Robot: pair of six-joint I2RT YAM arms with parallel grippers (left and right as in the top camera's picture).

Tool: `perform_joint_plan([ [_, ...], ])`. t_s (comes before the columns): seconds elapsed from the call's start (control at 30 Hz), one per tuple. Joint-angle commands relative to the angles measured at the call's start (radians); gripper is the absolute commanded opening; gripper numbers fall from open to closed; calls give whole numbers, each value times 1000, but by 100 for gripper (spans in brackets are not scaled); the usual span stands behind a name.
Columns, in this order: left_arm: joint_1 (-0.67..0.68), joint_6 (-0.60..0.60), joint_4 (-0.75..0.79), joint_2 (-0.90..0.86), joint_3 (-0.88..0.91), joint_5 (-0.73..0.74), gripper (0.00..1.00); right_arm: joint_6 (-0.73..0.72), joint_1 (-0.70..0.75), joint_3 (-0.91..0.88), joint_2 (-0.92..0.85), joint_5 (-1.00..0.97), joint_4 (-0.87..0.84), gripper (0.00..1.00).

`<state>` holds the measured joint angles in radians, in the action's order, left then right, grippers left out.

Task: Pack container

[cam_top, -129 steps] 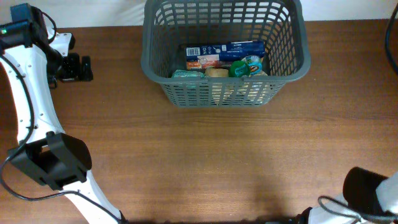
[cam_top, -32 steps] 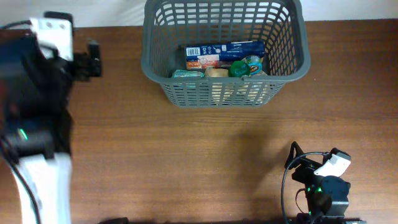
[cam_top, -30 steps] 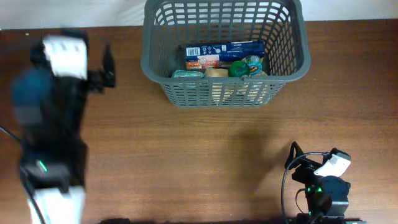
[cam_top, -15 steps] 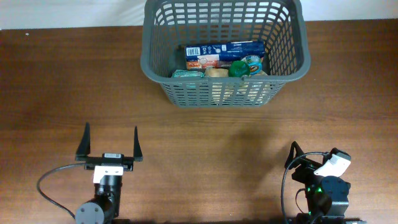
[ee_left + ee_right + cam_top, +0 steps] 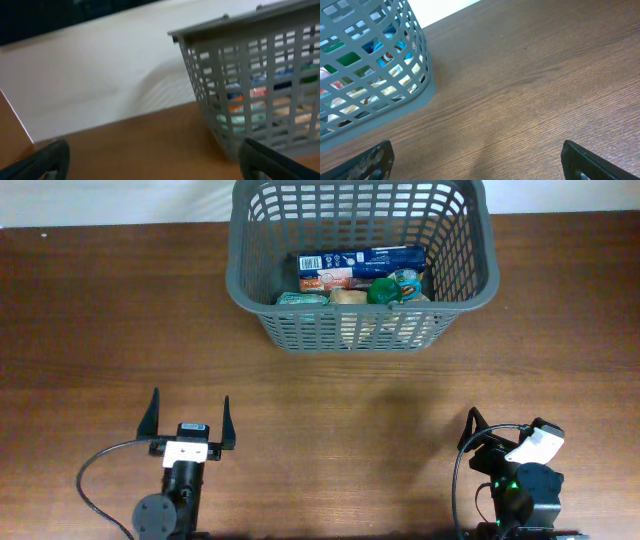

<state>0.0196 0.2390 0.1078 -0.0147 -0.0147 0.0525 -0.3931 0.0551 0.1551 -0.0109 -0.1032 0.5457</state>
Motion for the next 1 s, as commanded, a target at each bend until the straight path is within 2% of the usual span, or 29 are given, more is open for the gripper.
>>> perform_joint_plan([
  [0.0,4,1,-80,10,6,-7,99,-8,-10,-8,7,-5,0,99],
  [0.07,4,1,-194,9,5,-10,99,-8,-10,-8,7,-5,0,99],
  [0.97,4,0,-187,1,5,-15,99,-8,-10,-8,7,-5,0,99],
])
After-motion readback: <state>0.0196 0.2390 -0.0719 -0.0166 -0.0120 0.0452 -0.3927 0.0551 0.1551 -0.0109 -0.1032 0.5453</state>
